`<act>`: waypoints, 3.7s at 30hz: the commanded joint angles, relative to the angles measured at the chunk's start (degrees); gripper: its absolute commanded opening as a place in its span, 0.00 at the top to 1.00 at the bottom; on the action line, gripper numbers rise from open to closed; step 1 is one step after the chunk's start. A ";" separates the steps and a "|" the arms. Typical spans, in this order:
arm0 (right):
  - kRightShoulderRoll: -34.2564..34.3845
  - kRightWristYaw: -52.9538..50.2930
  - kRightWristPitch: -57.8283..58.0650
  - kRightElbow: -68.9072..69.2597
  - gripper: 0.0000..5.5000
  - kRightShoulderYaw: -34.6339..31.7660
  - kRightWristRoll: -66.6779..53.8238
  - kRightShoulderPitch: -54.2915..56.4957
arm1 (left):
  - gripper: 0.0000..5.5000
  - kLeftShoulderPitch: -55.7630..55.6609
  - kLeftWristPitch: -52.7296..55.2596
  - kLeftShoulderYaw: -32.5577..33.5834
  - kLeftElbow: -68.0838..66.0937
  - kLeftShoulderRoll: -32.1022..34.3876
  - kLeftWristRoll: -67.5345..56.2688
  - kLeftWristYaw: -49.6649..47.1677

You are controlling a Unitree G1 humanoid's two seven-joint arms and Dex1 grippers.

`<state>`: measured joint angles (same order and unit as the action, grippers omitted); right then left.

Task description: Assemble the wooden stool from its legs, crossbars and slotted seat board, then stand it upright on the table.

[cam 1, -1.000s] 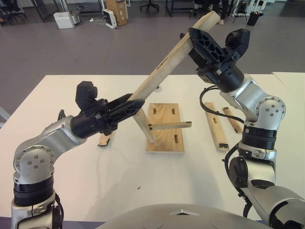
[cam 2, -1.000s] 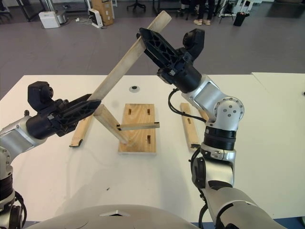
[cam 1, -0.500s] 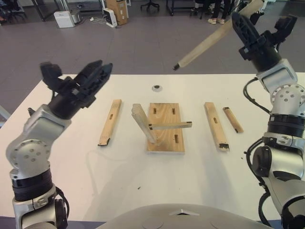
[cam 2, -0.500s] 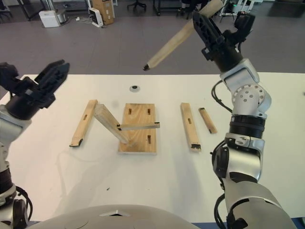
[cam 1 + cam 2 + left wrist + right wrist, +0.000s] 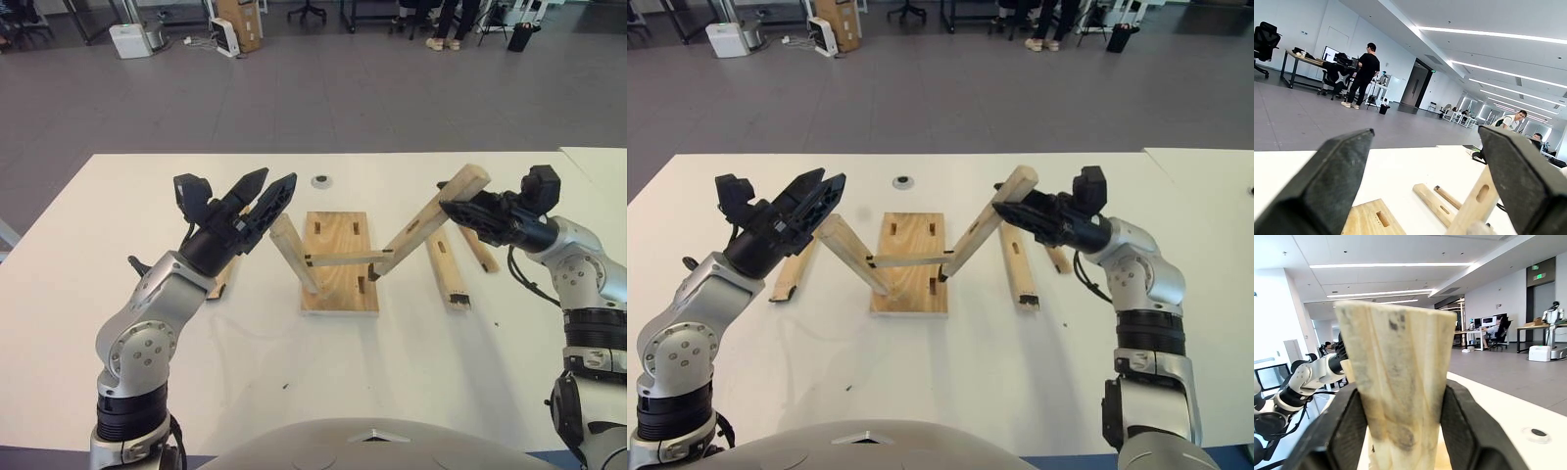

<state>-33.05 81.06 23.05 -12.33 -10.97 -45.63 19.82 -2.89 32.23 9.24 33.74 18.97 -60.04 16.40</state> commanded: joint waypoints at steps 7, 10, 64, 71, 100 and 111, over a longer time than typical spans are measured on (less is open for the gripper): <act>2.94 2.60 -3.98 0.04 0.62 1.23 2.35 -1.25 | 0.28 -0.15 1.07 -0.72 -0.76 1.12 1.15 -0.05; 1.78 4.50 -3.02 -0.78 0.62 1.63 2.75 -1.69 | 0.28 0.08 0.94 -0.51 -0.79 1.23 1.19 -0.14; 4.94 7.62 -10.17 -10.81 0.63 2.98 9.43 5.80 | 0.28 2.68 -0.01 -4.81 -1.75 -1.47 3.80 1.28; 3.62 10.75 -14.32 -8.41 0.63 7.02 12.46 3.88 | 0.28 2.84 0.06 -5.09 -1.70 -1.93 4.10 1.24; 3.82 -6.77 -20.11 -11.53 0.63 22.84 28.33 0.39 | 0.28 2.59 2.24 -11.14 3.19 -7.04 4.92 -5.33; -3.43 -6.93 -11.27 -8.10 0.47 22.54 26.26 8.05 | 0.28 5.74 -3.02 -11.30 -4.68 -6.79 9.79 3.18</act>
<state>-35.23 74.92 12.12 -19.92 11.83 -20.85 25.99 2.67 29.64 -1.81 30.59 12.03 -51.33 18.31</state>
